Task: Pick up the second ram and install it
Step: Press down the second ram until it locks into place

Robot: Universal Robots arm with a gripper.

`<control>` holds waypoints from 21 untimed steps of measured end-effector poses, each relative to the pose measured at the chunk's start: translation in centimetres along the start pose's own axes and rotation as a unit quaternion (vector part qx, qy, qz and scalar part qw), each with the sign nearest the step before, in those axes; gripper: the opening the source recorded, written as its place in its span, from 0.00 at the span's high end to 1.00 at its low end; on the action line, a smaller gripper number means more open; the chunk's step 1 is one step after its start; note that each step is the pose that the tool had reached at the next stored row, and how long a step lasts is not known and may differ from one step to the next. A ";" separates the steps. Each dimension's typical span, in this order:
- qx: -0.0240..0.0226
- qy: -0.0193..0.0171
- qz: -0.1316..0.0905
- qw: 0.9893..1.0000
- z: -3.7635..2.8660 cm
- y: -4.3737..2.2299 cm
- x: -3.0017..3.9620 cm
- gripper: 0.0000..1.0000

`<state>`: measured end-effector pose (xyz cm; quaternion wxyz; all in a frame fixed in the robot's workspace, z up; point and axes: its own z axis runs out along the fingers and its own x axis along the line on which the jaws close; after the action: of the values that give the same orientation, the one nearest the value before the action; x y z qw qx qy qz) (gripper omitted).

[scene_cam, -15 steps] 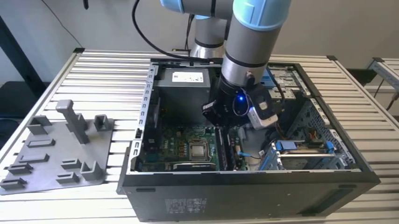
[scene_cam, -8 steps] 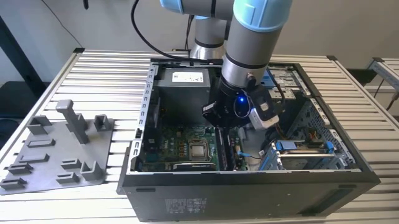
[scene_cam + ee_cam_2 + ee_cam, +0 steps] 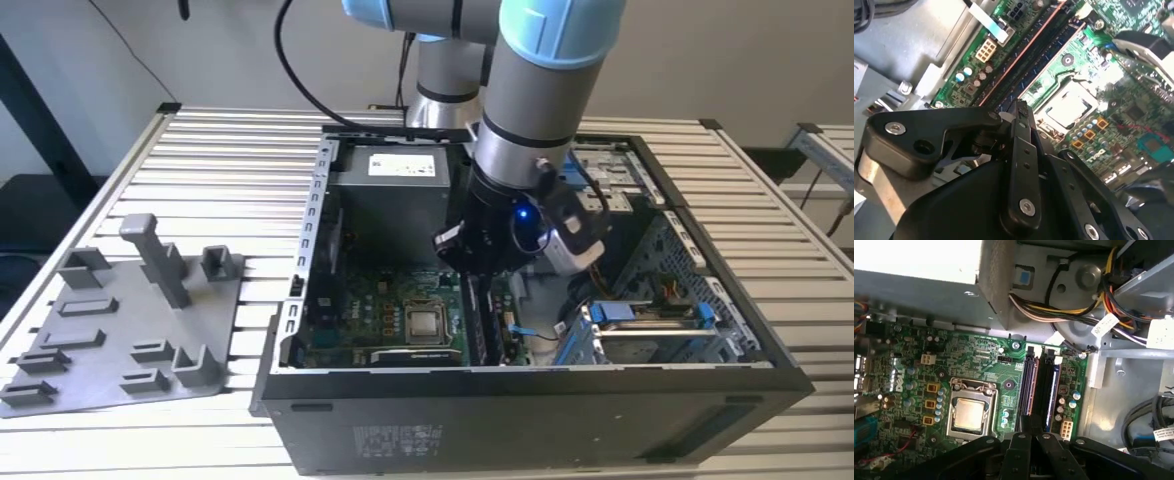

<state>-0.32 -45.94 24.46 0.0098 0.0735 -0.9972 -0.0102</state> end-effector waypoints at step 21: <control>0.004 0.000 -0.186 0.982 0.47 -0.01 0.01 0.89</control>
<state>-0.33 -45.94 23.99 0.0079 0.2581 -0.9661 -0.0079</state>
